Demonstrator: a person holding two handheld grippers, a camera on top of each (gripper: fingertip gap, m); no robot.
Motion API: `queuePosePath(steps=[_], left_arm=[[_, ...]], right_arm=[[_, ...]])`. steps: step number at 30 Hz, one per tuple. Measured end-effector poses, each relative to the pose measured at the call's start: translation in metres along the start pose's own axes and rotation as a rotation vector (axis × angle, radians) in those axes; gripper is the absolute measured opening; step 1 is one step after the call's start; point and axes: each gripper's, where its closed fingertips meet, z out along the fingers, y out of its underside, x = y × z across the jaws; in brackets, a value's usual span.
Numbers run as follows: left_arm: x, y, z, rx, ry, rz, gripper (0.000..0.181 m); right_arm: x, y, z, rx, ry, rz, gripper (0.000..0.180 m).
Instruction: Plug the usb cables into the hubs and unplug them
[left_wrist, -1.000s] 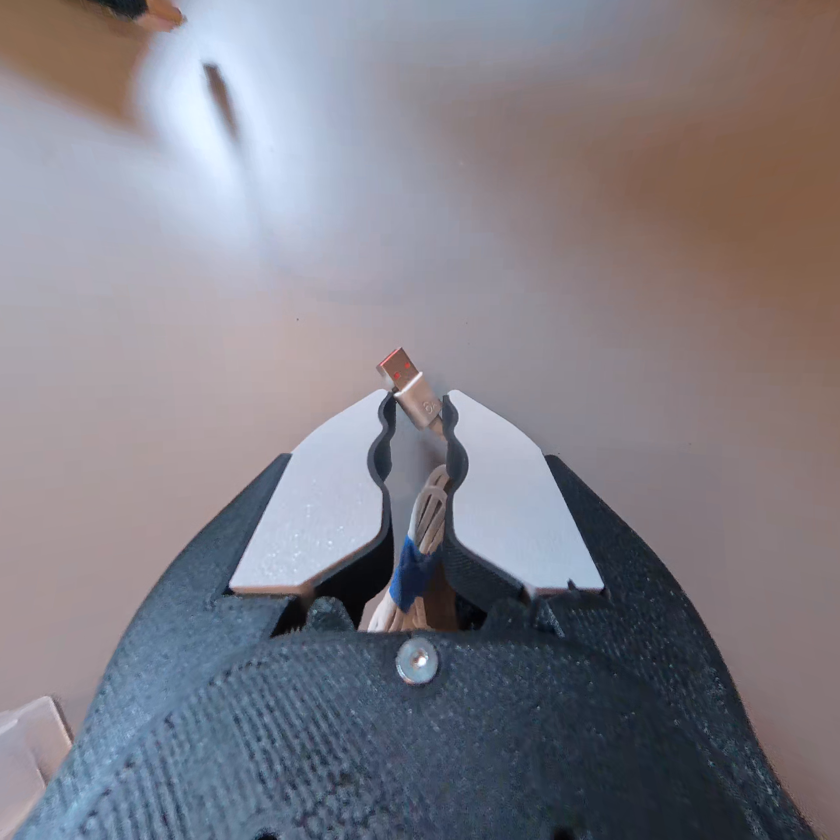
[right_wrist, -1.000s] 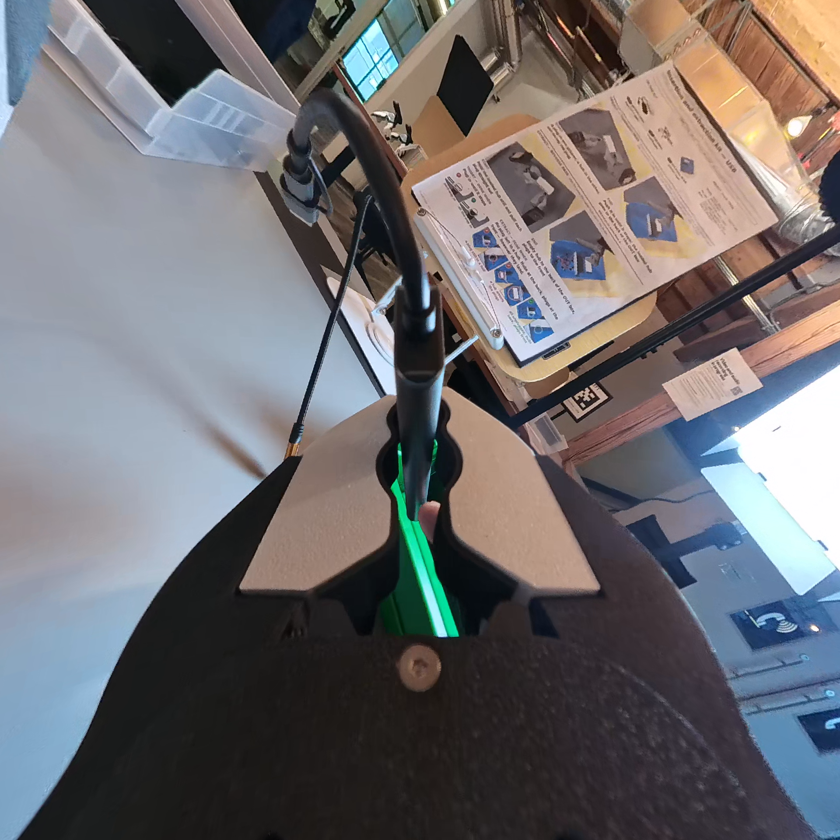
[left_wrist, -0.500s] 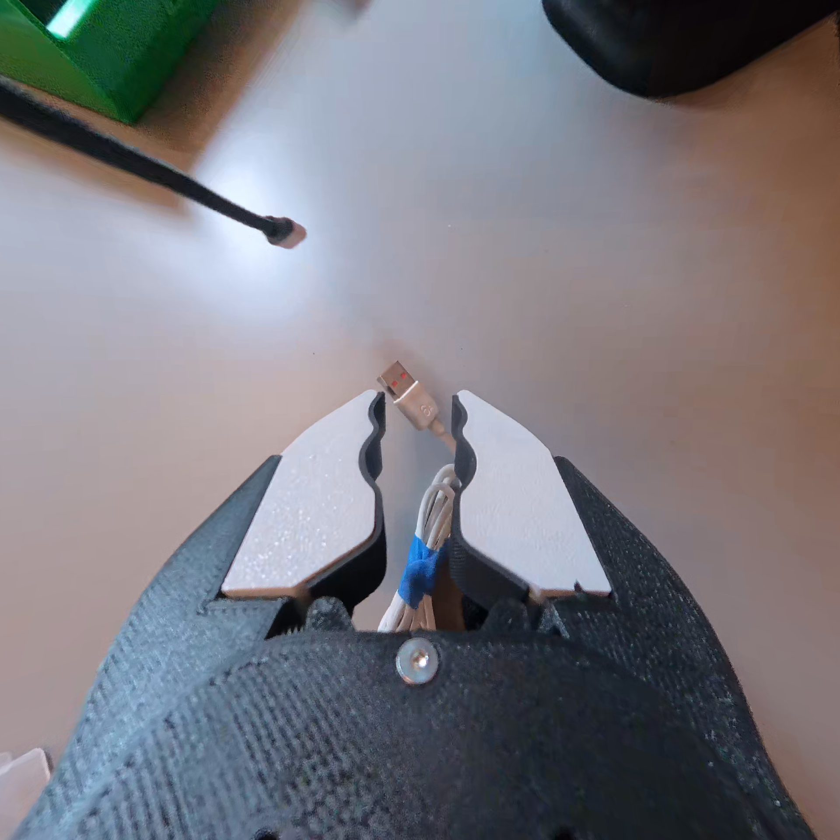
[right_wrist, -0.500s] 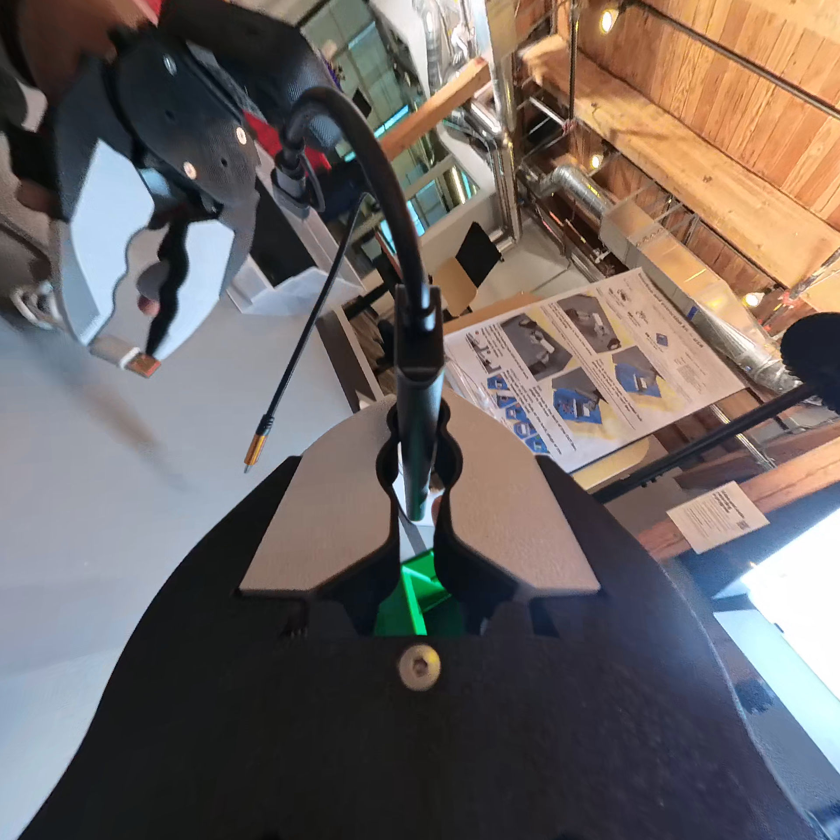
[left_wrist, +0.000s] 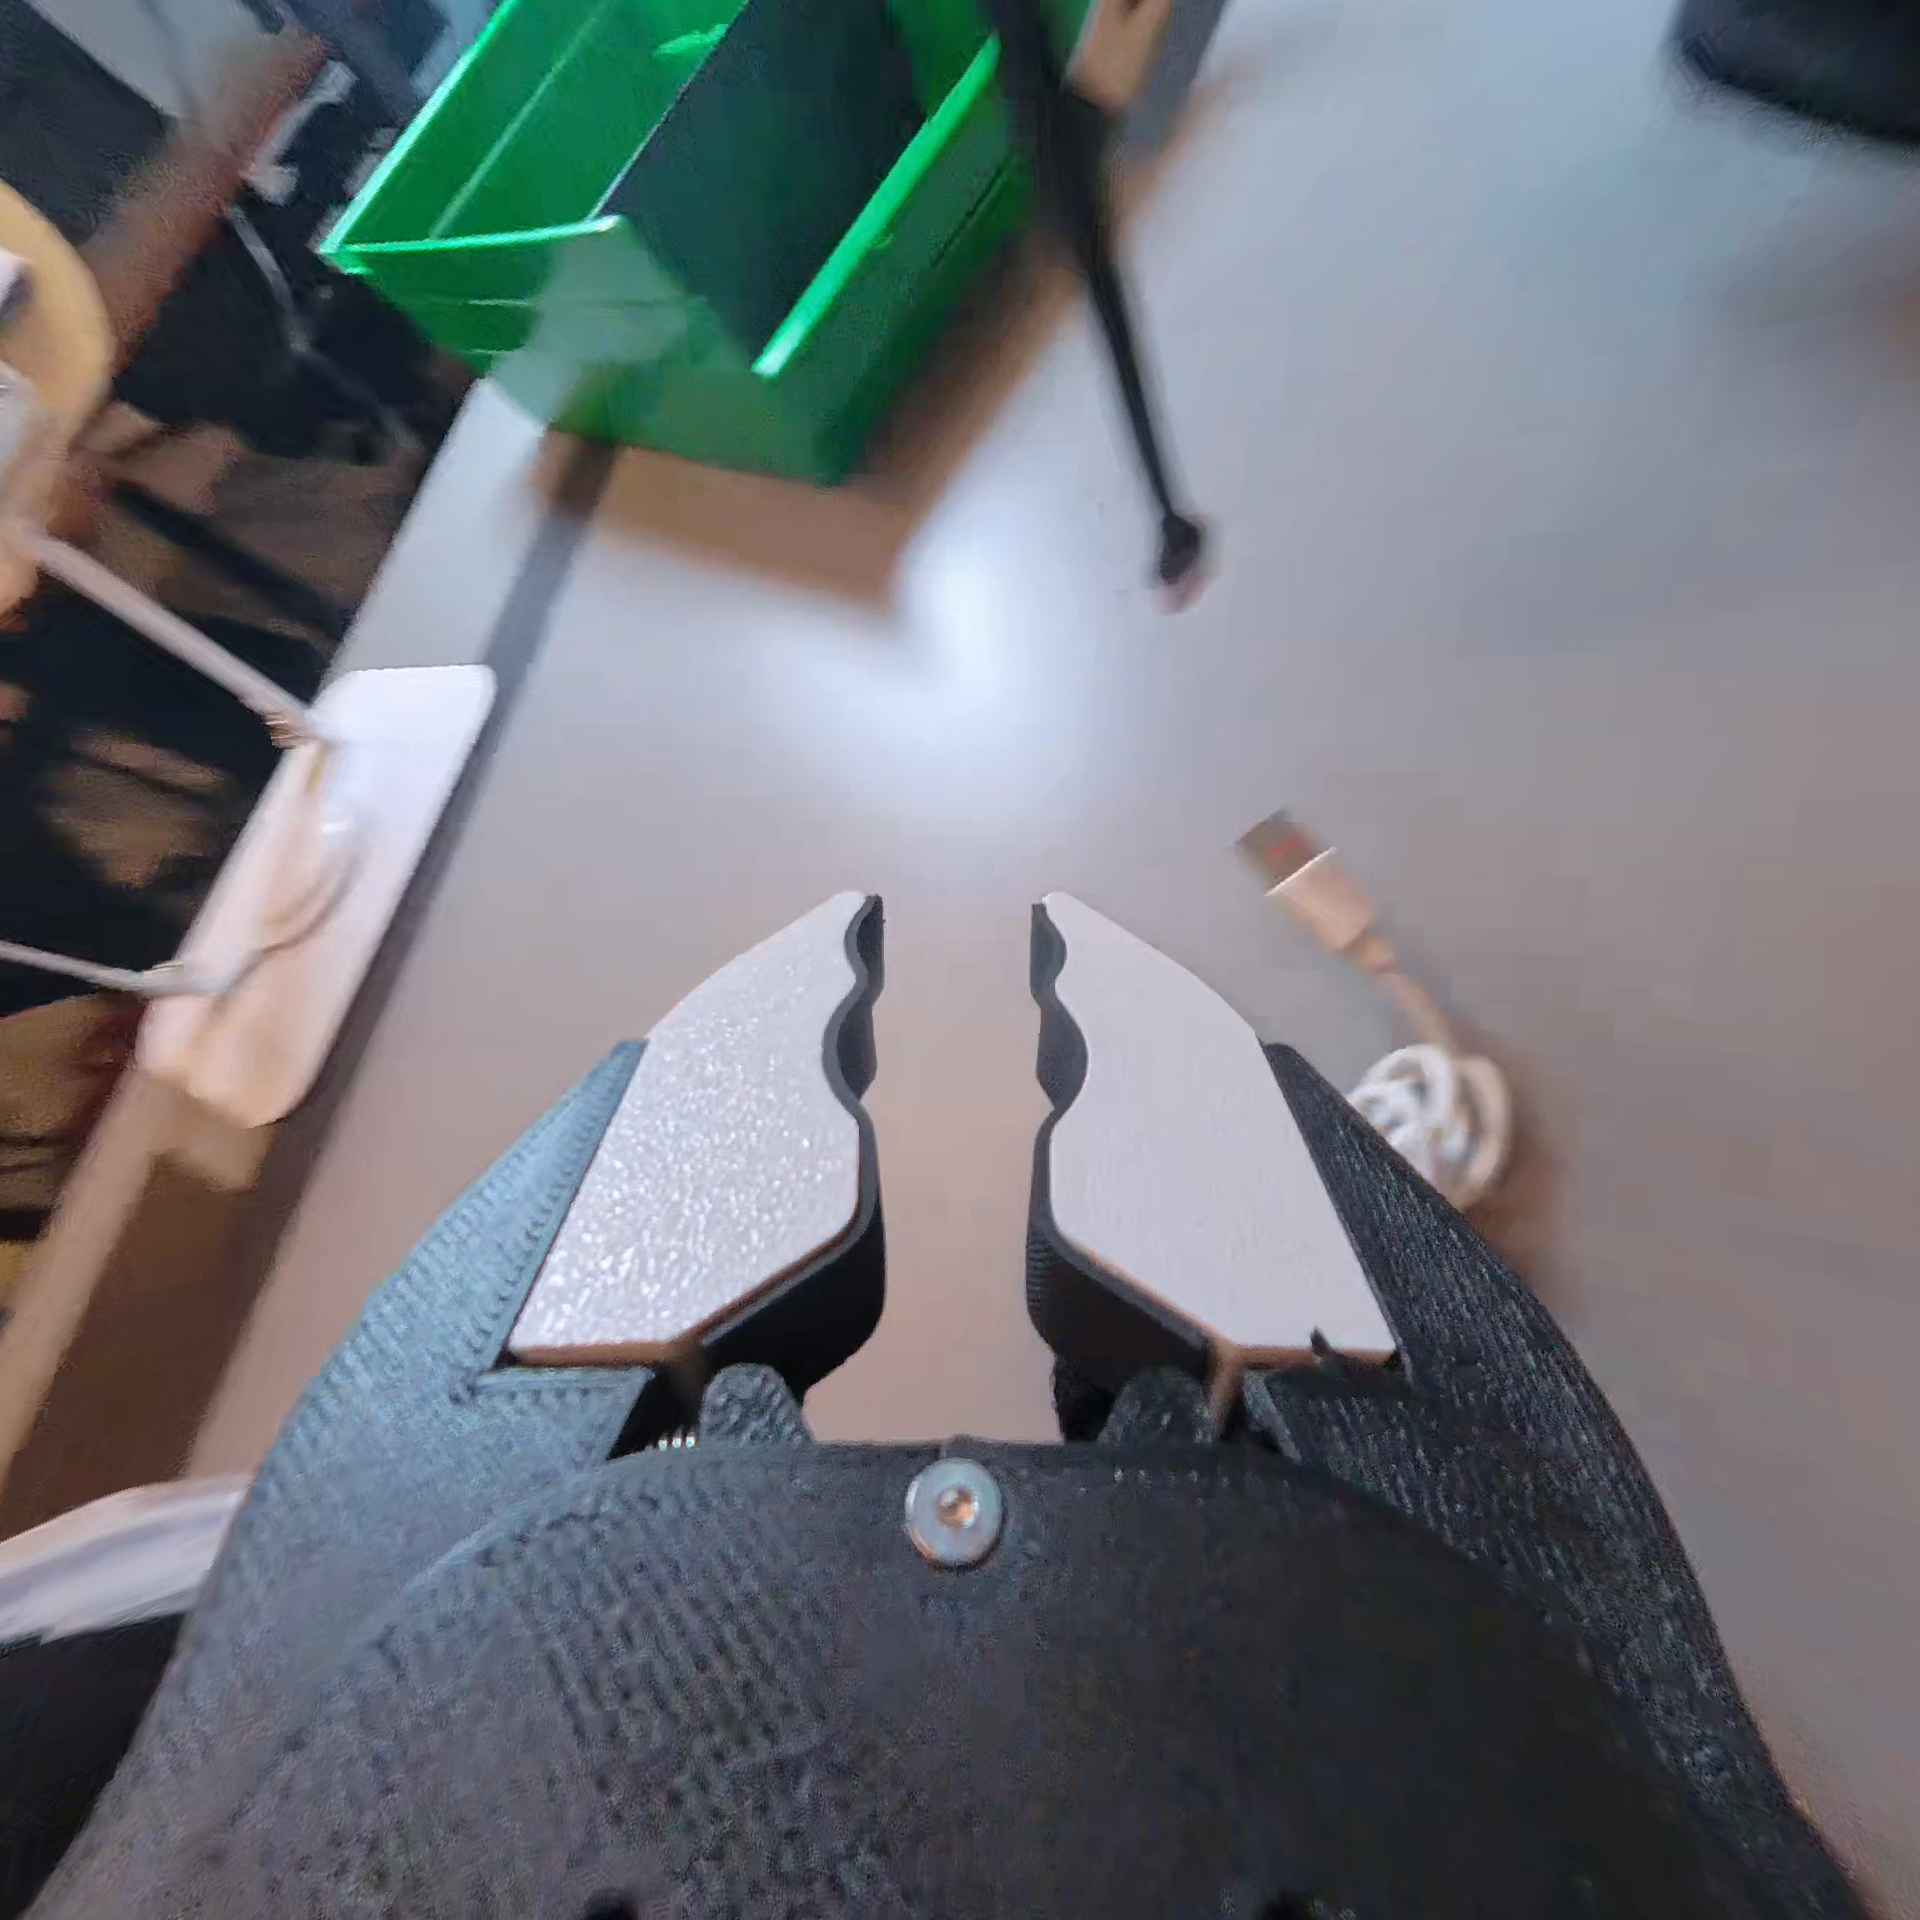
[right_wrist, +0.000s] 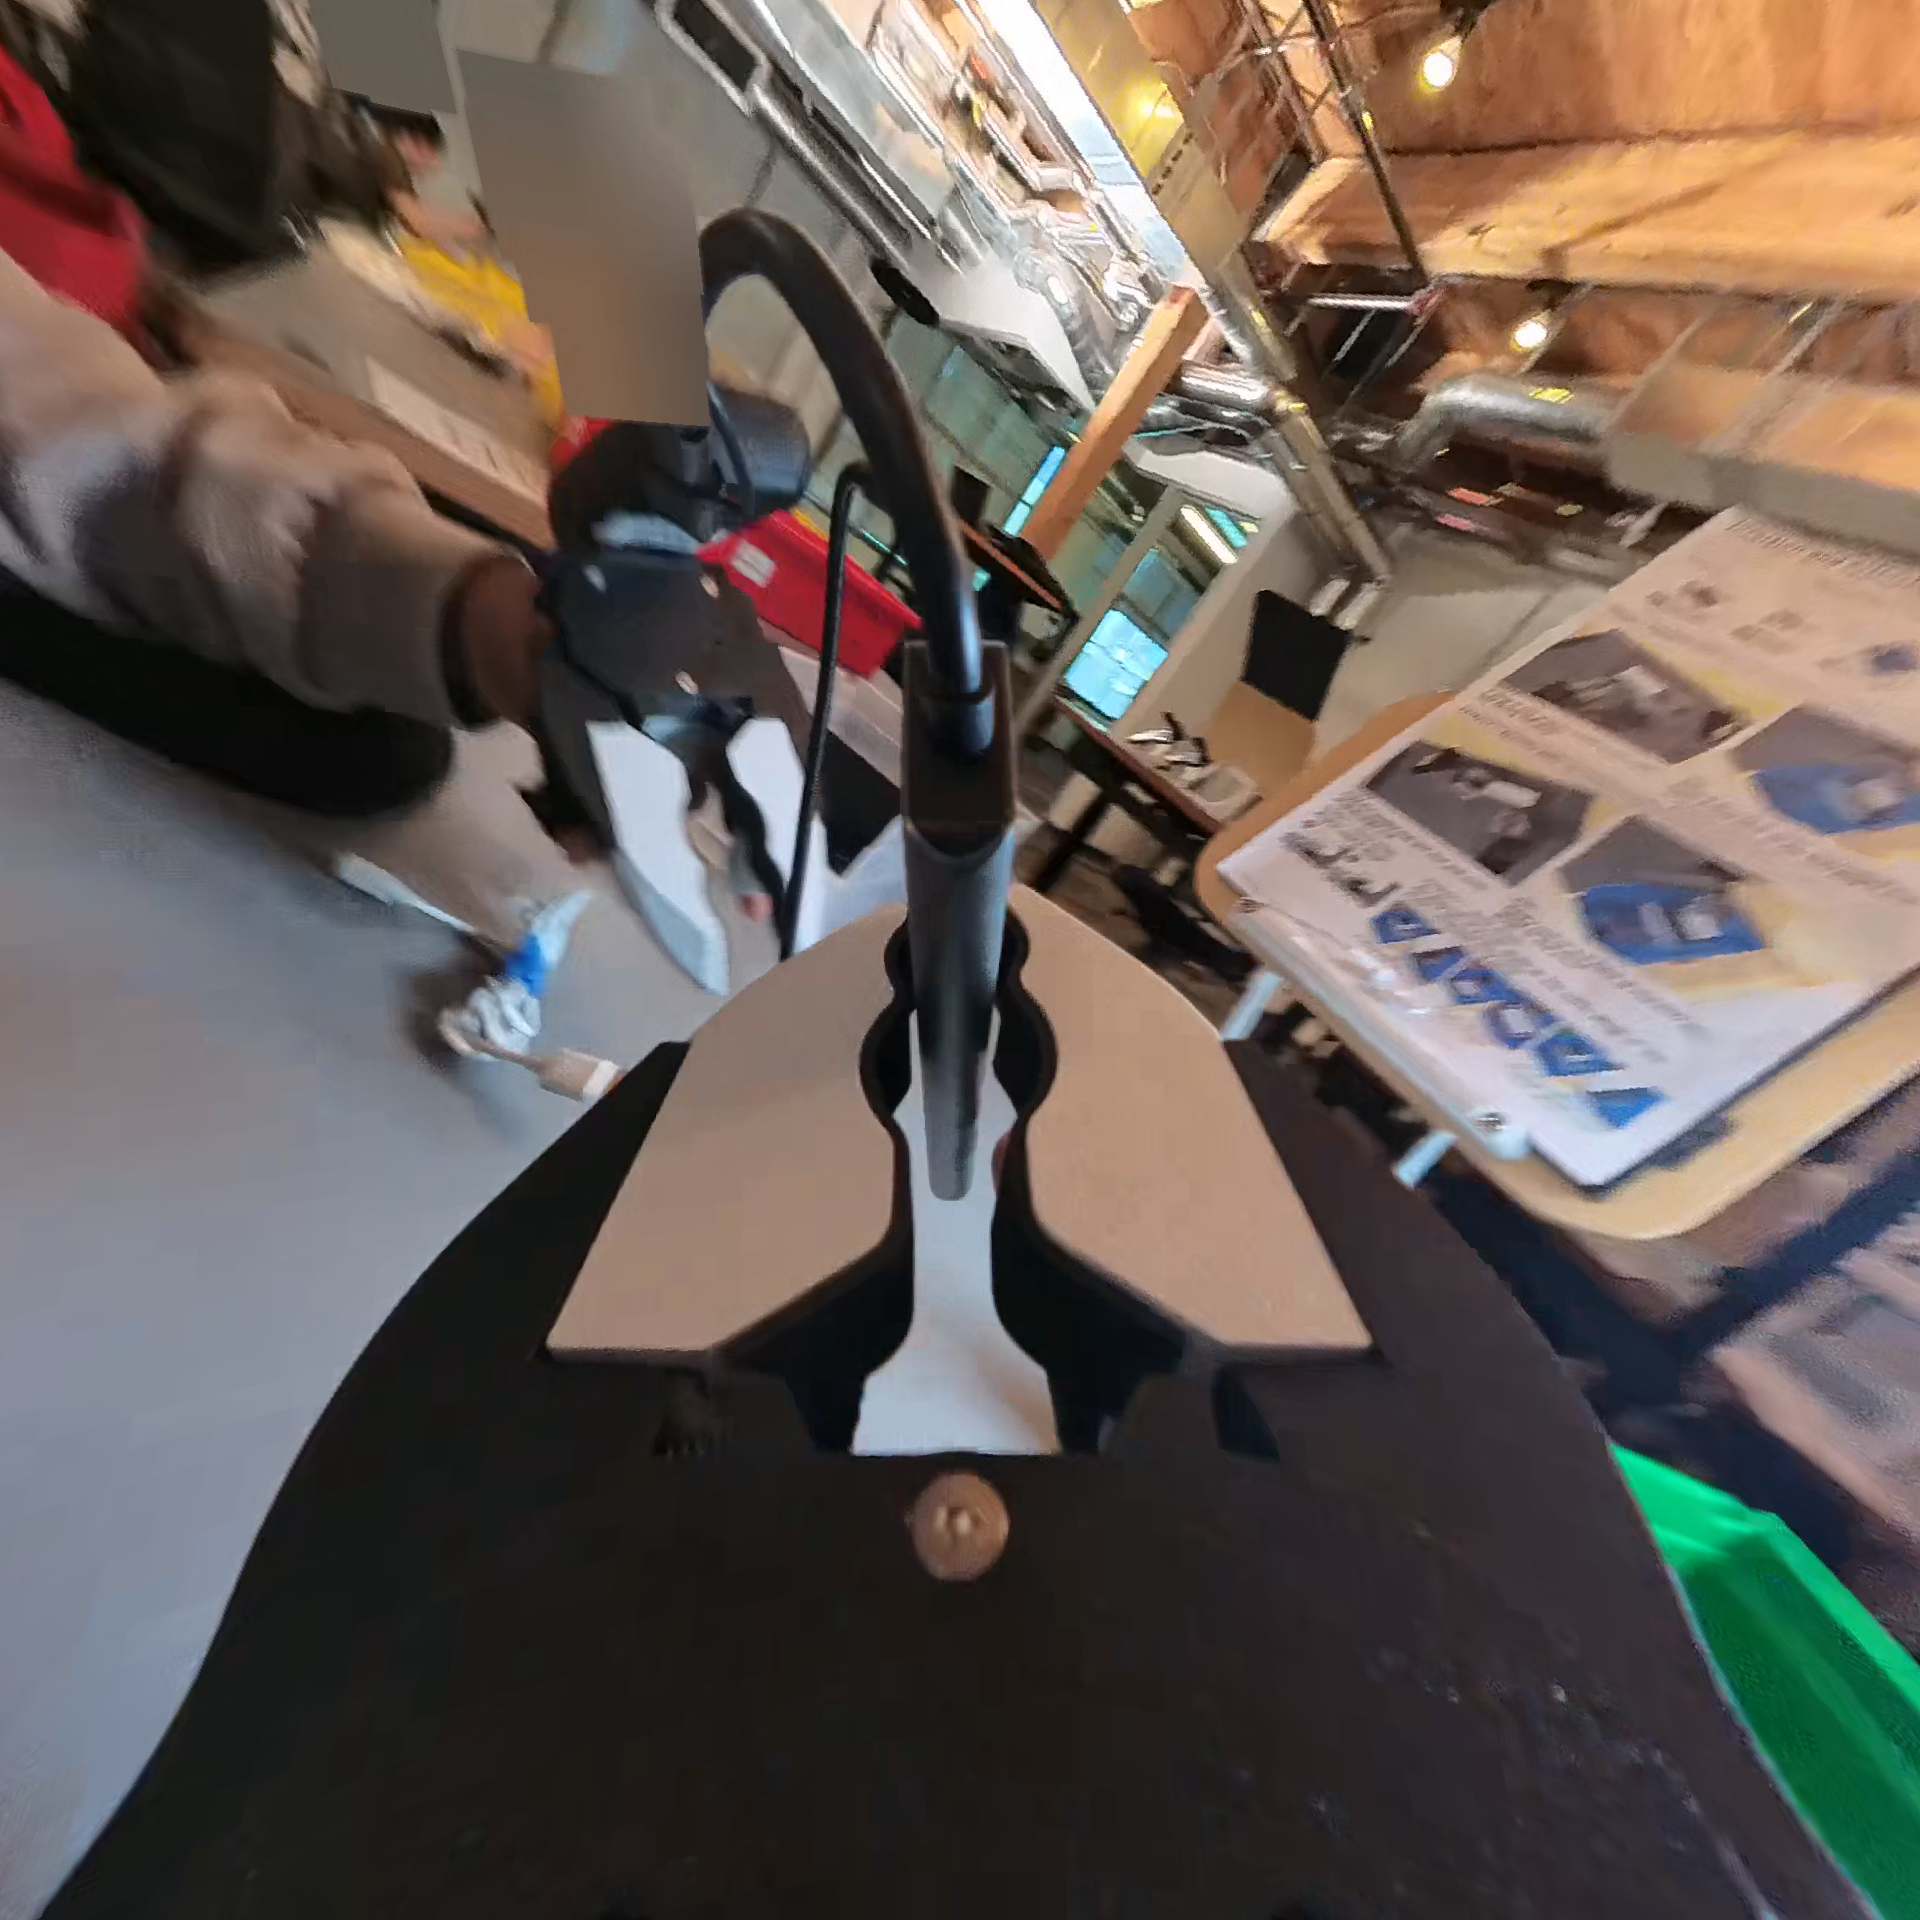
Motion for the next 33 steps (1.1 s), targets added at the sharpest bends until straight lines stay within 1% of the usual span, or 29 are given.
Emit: queuePosePath(steps=[1,2,4,7,9,11,13,17,21,22,23,26,29,31,33], left_arm=[[-0.007,0.006,0.001,-0.017,-0.046,0.036,0.028],[-0.01,0.007,0.002,-0.009,-0.058,0.037,0.028],[-0.002,-0.005,0.006,0.064,-0.018,-0.009,0.029],[0.024,-0.039,0.015,0.198,0.084,0.014,0.033],[0.039,-0.065,0.023,0.29,0.144,0.043,0.034],[0.048,-0.088,0.027,0.374,0.205,0.032,0.03],[0.057,-0.101,0.026,0.435,0.28,0.014,0.024],[0.065,-0.104,0.032,0.465,0.336,-0.001,0.027],[0.066,-0.112,0.042,0.506,0.364,-0.05,0.034],[0.066,-0.114,0.043,0.519,0.379,-0.066,0.032],[0.068,-0.115,0.043,0.525,0.396,-0.07,0.024],[0.07,-0.113,0.04,0.499,0.401,-0.022,0.012],[0.059,-0.103,0.032,0.46,0.394,0.003,0.011],[0.05,-0.097,0.021,0.45,0.406,0.007,0.011],[0.046,-0.087,0.016,0.403,0.416,0.035,0.011]], right_arm=[[-0.003,-0.002,0.001,0.024,-0.034,0.082,0.011],[-0.004,-0.003,0.002,0.048,-0.055,0.146,0.012],[-0.006,-0.004,0.003,0.07,-0.078,0.205,0.011],[-0.01,-0.005,0.004,0.085,-0.105,0.243,0.011],[-0.013,-0.011,0.006,0.123,-0.13,0.308,0.011],[-0.019,-0.017,0.01,0.158,-0.162,0.372,0.012],[-0.023,-0.02,0.012,0.166,-0.178,0.387,0.011],[-0.019,-0.023,0.01,0.198,-0.177,0.441,0.011],[-0.017,-0.021,0.011,0.215,-0.192,0.504,0.011],[-0.016,-0.021,0.011,0.219,-0.193,0.518,0.011],[-0.015,-0.021,0.01,0.221,-0.188,0.522,0.011],[-0.012,-0.02,0.009,0.214,-0.19,0.512,0.011],[-0.011,-0.013,0.008,0.171,-0.189,0.479,0.013],[-0.013,-0.003,0.007,0.102,-0.195,0.417,0.015],[-0.018,0.01,0.006,0.01,-0.204,0.332,0.017]])
